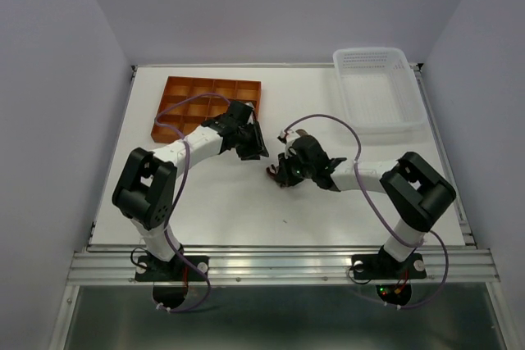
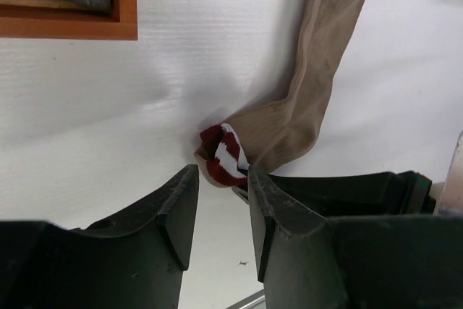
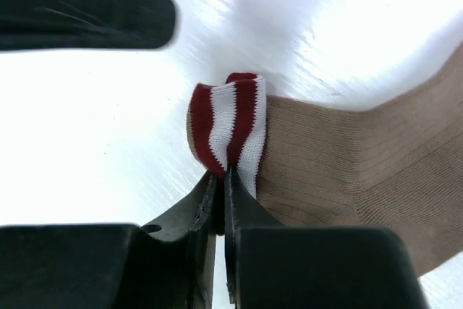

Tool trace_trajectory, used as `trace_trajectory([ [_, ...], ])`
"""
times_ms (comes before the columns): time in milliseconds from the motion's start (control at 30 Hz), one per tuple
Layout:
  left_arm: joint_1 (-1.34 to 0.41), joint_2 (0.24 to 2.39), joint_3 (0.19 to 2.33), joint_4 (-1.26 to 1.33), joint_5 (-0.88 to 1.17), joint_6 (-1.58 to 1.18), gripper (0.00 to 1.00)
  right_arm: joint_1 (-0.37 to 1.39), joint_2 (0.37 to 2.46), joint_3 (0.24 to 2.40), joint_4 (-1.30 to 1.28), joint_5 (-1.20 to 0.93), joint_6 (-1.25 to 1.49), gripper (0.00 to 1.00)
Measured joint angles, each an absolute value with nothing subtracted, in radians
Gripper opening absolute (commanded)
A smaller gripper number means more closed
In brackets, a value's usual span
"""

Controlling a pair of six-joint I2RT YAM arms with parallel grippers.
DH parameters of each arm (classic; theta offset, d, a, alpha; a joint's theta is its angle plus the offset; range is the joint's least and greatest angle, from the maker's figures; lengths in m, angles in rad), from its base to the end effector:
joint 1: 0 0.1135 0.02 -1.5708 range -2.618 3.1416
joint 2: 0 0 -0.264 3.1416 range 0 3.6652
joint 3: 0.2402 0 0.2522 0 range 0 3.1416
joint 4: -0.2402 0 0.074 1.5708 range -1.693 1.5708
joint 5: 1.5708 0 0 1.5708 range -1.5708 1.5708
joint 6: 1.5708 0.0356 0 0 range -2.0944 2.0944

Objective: Roll the socks

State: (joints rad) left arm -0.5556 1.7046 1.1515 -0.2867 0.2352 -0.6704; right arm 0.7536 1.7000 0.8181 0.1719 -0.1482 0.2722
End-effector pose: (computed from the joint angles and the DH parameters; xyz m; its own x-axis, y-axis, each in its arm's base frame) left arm 0.3080 -0.2010 0.2166 -0.8964 -0.1546 -0.4153 0.1125 0.8271 -0.5507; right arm 0.2435 0.2357 0.1532 -0.6617 -0.2563 -0.7046 -0.6027 0.7408 0.2966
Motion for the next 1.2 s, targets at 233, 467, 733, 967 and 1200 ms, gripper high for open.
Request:
trace_trajectory([
  [233,-0.546,1.705,1.151,-0.257,0.256,-0.661,0.46,0.628,1.702,0.708,0.355,-0.382,0.443,0.01],
  [467,-0.546,1.71,1.15,-0.238,0.29,-0.651,0.52,0.527,1.742,0.63,0.555,-0.57,0.63,0.01],
  [733,-0.543,1.726,1.136,-0.213,0.342,-0.633,0.53,0.457,1.812,0.604,0.742,-0.706,0.788,0.01],
  [967,-0.544,1.756,1.121,-0.196,0.394,-0.609,0.53,0.432,1.904,0.596,0.815,-0.744,0.847,0.01],
  [1200,-0.584,1.804,1.12,-0.177,0.413,-0.591,0.54,0.429,1.909,0.584,0.844,-0.741,0.869,0.01],
])
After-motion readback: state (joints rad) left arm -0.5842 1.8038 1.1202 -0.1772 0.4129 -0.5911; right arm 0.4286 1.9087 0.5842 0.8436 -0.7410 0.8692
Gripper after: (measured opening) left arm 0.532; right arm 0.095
